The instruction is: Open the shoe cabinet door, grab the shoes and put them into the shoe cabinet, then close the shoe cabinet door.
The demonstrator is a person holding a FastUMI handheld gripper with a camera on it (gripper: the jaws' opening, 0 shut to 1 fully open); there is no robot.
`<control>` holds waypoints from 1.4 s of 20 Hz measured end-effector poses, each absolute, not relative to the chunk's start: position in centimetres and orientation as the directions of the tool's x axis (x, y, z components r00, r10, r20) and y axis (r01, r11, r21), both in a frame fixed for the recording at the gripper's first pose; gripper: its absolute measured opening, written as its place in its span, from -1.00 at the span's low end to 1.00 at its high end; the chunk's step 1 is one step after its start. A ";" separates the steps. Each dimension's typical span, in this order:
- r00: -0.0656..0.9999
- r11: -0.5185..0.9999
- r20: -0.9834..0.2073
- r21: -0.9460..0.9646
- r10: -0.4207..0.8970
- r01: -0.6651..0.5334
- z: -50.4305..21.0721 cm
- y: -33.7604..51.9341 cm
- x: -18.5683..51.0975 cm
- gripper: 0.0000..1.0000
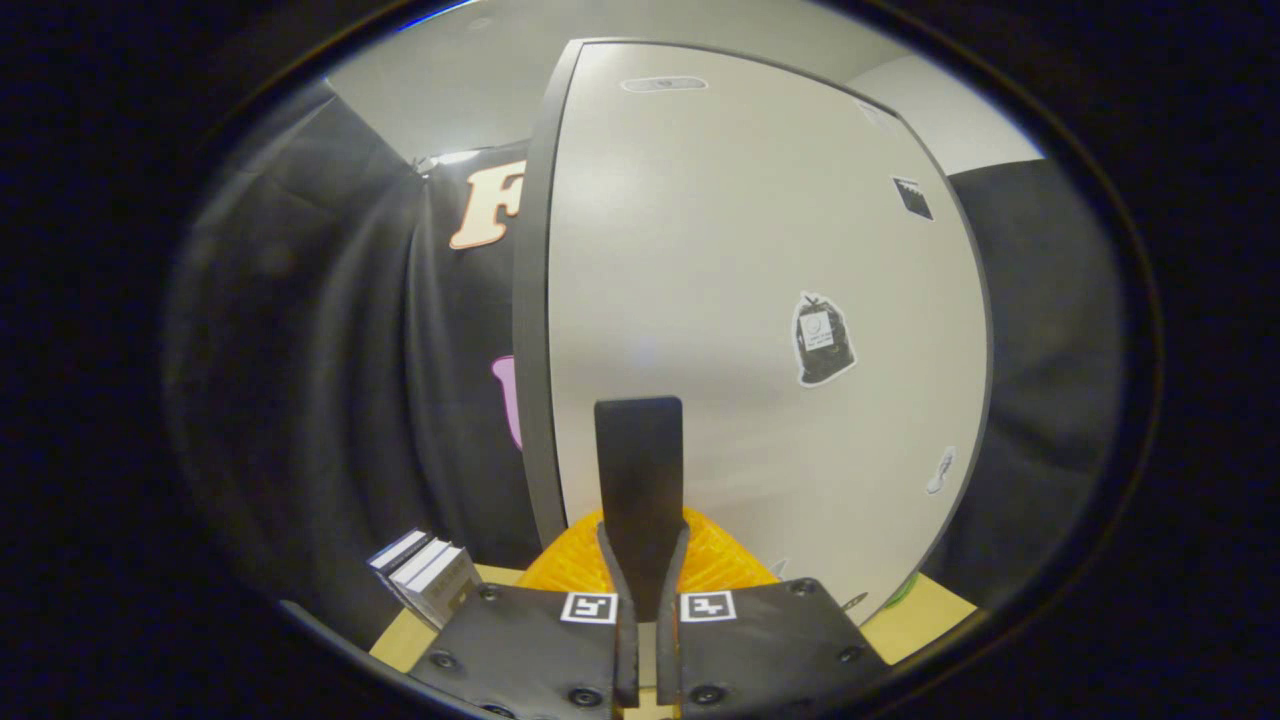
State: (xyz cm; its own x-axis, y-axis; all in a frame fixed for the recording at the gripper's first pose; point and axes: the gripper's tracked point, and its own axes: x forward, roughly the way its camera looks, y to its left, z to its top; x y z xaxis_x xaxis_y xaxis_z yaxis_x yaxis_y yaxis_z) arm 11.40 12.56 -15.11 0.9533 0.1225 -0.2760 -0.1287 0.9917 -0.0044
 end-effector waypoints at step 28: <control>0.887 0.948 -0.345 0.036 0.308 -0.315 -9.3 -9.4 -4.5 -0.85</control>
